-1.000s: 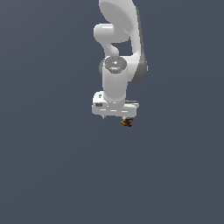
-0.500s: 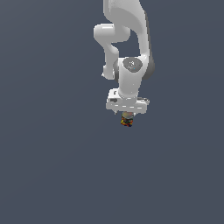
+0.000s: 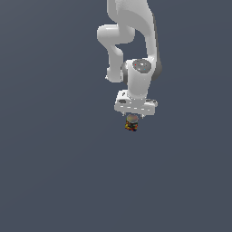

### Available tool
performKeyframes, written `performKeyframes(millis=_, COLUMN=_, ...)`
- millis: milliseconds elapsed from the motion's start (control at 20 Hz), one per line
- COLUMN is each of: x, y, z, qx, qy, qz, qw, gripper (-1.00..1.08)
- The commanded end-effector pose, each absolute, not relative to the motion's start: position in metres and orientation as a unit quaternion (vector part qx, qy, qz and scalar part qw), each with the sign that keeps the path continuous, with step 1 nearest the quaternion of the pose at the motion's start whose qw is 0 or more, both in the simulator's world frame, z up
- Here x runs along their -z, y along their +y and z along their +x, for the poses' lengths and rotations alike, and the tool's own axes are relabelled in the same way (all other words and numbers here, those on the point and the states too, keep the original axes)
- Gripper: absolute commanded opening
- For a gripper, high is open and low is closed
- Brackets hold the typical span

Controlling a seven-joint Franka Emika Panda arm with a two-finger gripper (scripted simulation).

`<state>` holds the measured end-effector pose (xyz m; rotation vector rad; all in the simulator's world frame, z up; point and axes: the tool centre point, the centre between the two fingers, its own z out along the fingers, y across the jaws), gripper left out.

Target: Pick up the object and move it to a goal position.

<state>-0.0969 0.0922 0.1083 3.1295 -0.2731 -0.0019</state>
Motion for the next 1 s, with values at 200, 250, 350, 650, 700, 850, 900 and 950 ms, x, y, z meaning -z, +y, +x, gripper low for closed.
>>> performKeyframes(millis=200, x=-0.101, y=0.092, z=-0.097, qx=0.0, qy=-0.087, qz=0.996, qw=0.0, gripper=1.0)
performKeyframes(millis=250, x=-0.098, y=0.092, z=-0.097, qx=0.0, qy=-0.088, qz=0.996, qw=0.0, gripper=1.0)
performKeyframes(millis=350, x=-0.09, y=0.092, z=-0.098, qx=0.0, qy=-0.088, qz=0.996, qw=0.0, gripper=1.0)
performKeyframes(millis=650, x=-0.064, y=0.092, z=-0.099, qx=0.0, qy=-0.088, qz=0.996, qw=0.0, gripper=1.0)
performKeyframes(millis=700, x=-0.062, y=0.092, z=-0.099, qx=0.0, qy=-0.088, qz=0.996, qw=0.0, gripper=1.0)
performKeyframes(millis=850, x=-0.058, y=0.093, z=-0.098, qx=0.0, qy=-0.088, qz=0.996, qw=0.0, gripper=1.0)
performKeyframes(millis=900, x=-0.058, y=0.093, z=-0.098, qx=0.0, qy=-0.088, qz=0.996, qw=0.0, gripper=1.0)
performKeyframes(millis=950, x=-0.058, y=0.093, z=-0.098, qx=0.0, qy=-0.088, qz=0.996, qw=0.0, gripper=-1.0)
